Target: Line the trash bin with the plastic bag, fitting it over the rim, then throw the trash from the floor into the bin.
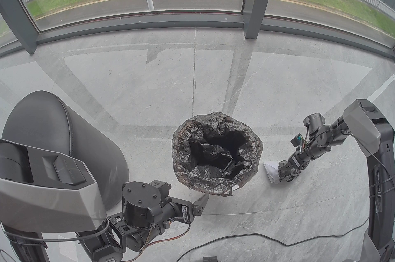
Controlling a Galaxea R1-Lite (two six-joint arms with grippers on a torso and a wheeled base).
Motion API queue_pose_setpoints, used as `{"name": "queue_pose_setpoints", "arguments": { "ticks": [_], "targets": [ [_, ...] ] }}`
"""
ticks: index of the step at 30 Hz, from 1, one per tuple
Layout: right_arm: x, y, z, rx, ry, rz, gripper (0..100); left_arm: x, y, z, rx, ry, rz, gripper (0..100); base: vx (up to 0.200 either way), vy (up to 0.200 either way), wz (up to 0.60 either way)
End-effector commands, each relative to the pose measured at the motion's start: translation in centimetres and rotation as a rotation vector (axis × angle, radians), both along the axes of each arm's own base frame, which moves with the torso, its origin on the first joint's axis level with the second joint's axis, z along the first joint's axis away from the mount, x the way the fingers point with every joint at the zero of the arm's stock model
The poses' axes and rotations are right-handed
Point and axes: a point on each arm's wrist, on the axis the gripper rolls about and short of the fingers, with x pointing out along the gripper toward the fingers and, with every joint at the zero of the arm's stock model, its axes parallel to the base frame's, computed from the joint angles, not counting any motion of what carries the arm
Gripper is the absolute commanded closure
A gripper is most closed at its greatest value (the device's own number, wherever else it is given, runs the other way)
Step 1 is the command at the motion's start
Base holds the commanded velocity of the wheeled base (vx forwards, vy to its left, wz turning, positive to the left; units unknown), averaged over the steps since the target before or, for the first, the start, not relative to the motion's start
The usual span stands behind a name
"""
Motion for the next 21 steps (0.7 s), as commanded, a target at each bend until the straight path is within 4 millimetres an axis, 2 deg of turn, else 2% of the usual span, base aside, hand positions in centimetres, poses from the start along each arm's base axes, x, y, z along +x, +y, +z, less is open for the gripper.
{"name": "queue_pose_setpoints", "arguments": {
  "ticks": [1,4,14,21],
  "targets": [
    [0.0,-0.1,-0.4,0.0,0.006,-0.002,0,-0.1,0.0,-1.1,0.027,0.02,-0.004,0,-0.2,0.0,0.0],
    [0.0,-0.1,-0.5,-0.001,0.009,-0.003,0,0.0,0.0,-1.0,0.024,0.015,-0.004,0,-0.2,0.0,0.0],
    [0.6,-0.4,-0.9,-0.001,-0.001,-0.009,0,-0.1,-0.1,-1.3,0.03,0.02,-0.004,0,0.0,0.0,0.0],
    [3.0,-1.3,-0.1,0.009,-0.085,-0.047,0,0.0,-0.1,-1.6,0.025,0.012,-0.004,0,0.0,0.0,0.0]
  ]
}}
